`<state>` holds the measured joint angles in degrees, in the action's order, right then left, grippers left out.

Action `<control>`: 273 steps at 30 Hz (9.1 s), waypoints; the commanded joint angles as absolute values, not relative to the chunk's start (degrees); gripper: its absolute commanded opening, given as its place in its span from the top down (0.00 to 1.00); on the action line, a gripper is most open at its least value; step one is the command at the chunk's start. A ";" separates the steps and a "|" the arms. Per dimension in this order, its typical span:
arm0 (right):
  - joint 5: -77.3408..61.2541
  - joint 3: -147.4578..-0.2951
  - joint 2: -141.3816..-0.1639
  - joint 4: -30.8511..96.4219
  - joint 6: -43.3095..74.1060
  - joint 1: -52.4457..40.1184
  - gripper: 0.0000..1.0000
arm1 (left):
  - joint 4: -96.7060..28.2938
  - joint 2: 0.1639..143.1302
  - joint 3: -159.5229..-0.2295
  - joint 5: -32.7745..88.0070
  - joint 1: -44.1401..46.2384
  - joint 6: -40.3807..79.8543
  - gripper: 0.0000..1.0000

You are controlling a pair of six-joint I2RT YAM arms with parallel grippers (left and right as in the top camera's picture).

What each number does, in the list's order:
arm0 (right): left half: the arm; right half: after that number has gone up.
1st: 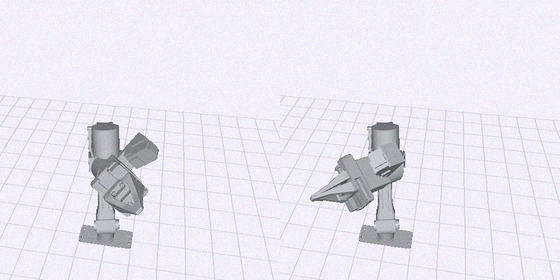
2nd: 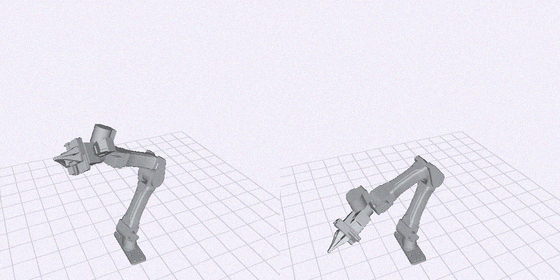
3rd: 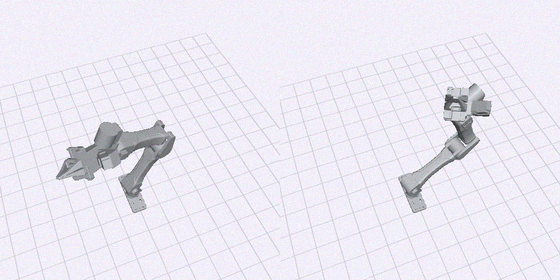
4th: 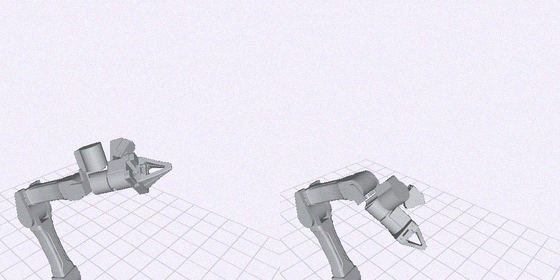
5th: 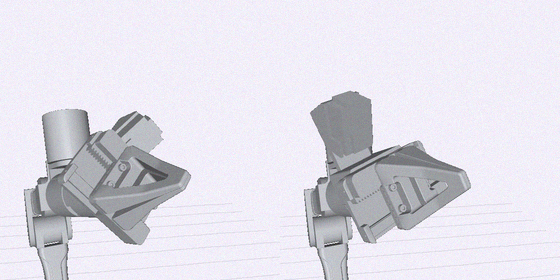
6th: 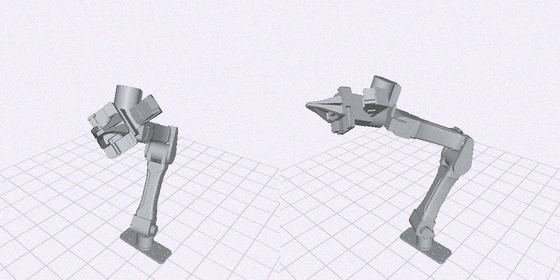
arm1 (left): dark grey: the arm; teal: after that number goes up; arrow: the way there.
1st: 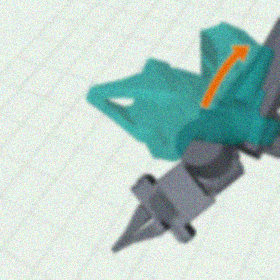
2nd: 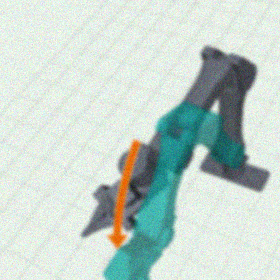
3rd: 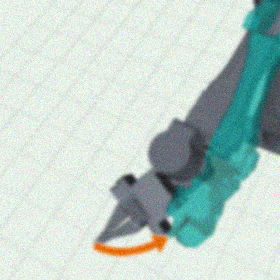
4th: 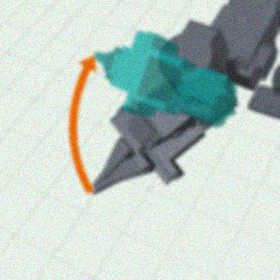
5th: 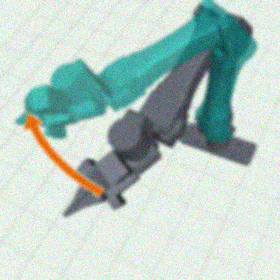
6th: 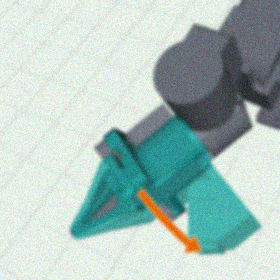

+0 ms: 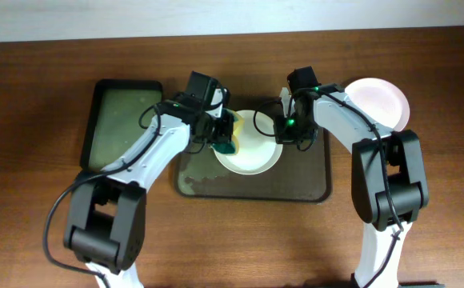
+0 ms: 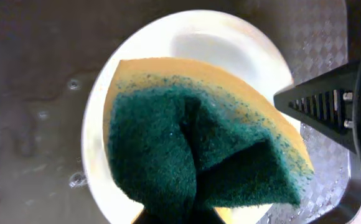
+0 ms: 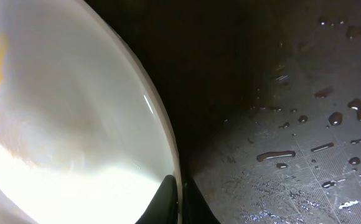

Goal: Clean dirty plates on tray and stack at the side

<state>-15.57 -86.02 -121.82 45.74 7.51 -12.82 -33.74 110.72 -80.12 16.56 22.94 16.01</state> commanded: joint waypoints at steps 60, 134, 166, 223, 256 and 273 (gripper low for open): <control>-12.82 -84.71 -123.17 46.63 2.44 -16.43 0.96 | -51.86 118.13 -91.59 -16.08 24.64 26.68 1.00; 72.75 -124.95 -117.67 64.88 -20.73 -51.05 0.96 | -52.36 105.14 -87.02 -2.28 -9.91 22.20 1.00; -21.80 -117.32 -129.40 73.89 -4.67 -13.78 0.96 | -49.52 105.14 -87.02 19.33 -6.11 10.74 1.00; -20.67 -97.03 -131.63 53.10 -5.08 -15.40 0.96 | -11.14 126.89 -87.07 -31.88 23.09 19.55 1.00; 30.52 -108.14 -108.92 59.55 -4.03 -29.56 0.96 | -44.45 107.59 -87.02 -9.93 -3.29 19.42 1.00; 75.75 -108.14 -107.66 45.15 -31.33 -51.79 0.96 | -44.21 116.88 -87.02 -7.68 -4.19 18.33 1.00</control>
<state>70.39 -107.48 -109.12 46.19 -26.83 -51.31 -44.36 116.64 -86.87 -8.27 -4.05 19.07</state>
